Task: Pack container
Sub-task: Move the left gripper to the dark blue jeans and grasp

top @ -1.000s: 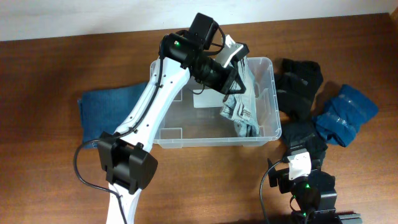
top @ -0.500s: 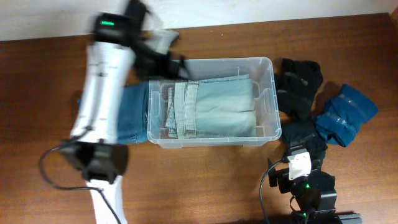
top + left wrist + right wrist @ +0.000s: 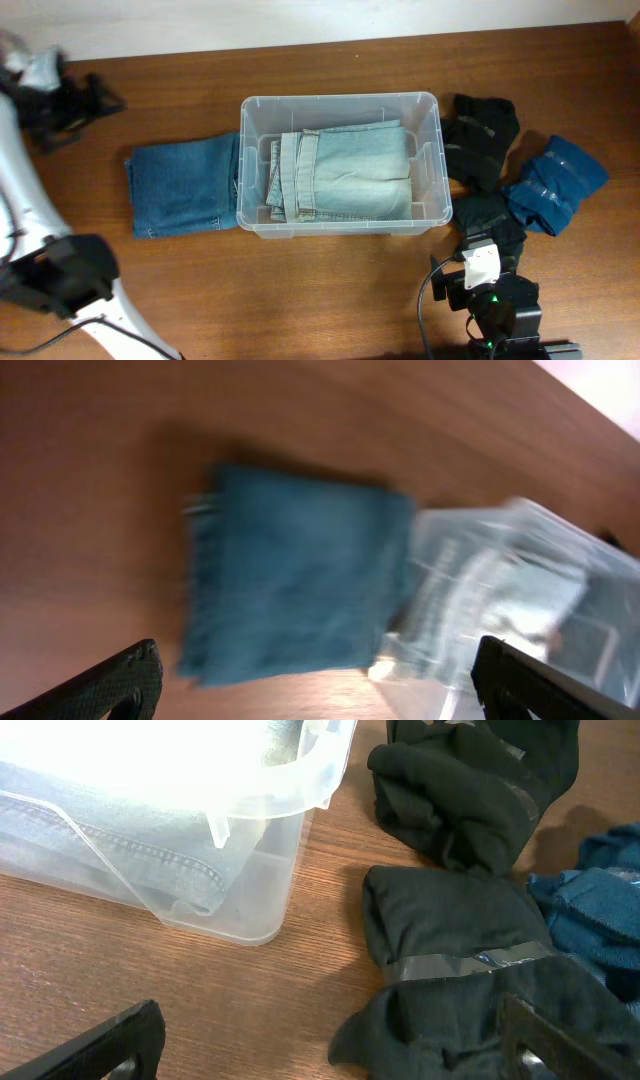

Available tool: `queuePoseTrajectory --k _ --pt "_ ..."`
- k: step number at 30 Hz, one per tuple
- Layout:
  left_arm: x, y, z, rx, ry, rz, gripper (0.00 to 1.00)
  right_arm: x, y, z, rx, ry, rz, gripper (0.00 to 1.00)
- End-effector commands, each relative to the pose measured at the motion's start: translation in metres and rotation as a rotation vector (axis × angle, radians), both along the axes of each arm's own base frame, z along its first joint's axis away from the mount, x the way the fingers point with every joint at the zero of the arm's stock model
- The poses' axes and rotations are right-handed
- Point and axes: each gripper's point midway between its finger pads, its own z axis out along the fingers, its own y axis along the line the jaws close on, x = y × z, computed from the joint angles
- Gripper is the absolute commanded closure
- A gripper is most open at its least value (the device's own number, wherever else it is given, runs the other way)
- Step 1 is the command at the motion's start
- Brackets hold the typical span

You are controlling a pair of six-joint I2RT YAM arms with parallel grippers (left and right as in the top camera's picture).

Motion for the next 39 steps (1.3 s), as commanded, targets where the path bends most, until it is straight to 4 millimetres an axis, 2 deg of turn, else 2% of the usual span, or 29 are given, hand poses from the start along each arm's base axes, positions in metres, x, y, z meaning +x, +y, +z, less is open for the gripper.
queuePoseTrajectory --k 1,3,6,9,11,14,19,25,27,32,33,36,39 --pt "-0.03 0.044 -0.017 0.021 0.093 0.119 0.01 0.0 -0.001 -0.001 0.009 -0.002 -0.008 0.02" --pt "-0.05 0.055 -0.046 -0.034 0.192 0.151 0.01 0.0 -0.001 -0.001 0.009 -0.002 -0.008 0.02" --pt "-0.073 0.047 -0.084 -0.157 0.294 0.117 0.01 0.0 -0.001 -0.001 0.009 -0.002 -0.008 0.02" --pt "-0.073 0.025 -0.118 -0.291 0.248 0.007 0.01 0.0 -0.001 -0.001 0.009 -0.002 -0.008 0.02" --pt "-0.068 0.012 -0.138 -0.337 0.179 -0.071 0.01 0.0 -0.001 -0.001 0.009 -0.002 -0.008 0.02" --pt "-0.072 0.0 -0.171 -0.351 0.189 -0.091 0.01 0.0 -0.001 -0.001 0.009 -0.002 -0.008 0.02" --pt "-0.08 -0.021 -0.205 -0.372 0.202 -0.12 0.01 0.0 -0.001 -0.001 0.009 -0.002 -0.008 0.02" --pt "-0.09 -0.049 -0.232 -0.395 0.245 -0.13 0.01 0.0 -0.001 -0.001 0.009 -0.002 -0.008 0.02" --pt "-0.09 -0.052 -0.242 -0.394 0.254 -0.1 0.11 0.0 -0.001 -0.001 0.009 -0.002 -0.008 0.02" --pt "-0.092 -0.053 -0.256 -0.389 0.276 -0.038 0.73 0.0 -0.001 -0.001 0.009 -0.002 -0.008 0.02" --pt "-0.092 -0.053 -0.256 -0.39 0.276 -0.038 0.78 0.0 -0.001 -0.001 0.009 -0.002 -0.008 0.02" --pt "-0.093 -0.055 -0.248 -0.414 0.283 -0.033 0.85 0.0 -0.001 -0.001 0.009 -0.002 -0.008 0.02" --pt "-0.091 -0.052 -0.22 -0.43 0.275 -0.043 0.86 0.0 -0.001 -0.001 0.009 -0.002 -0.008 0.02"
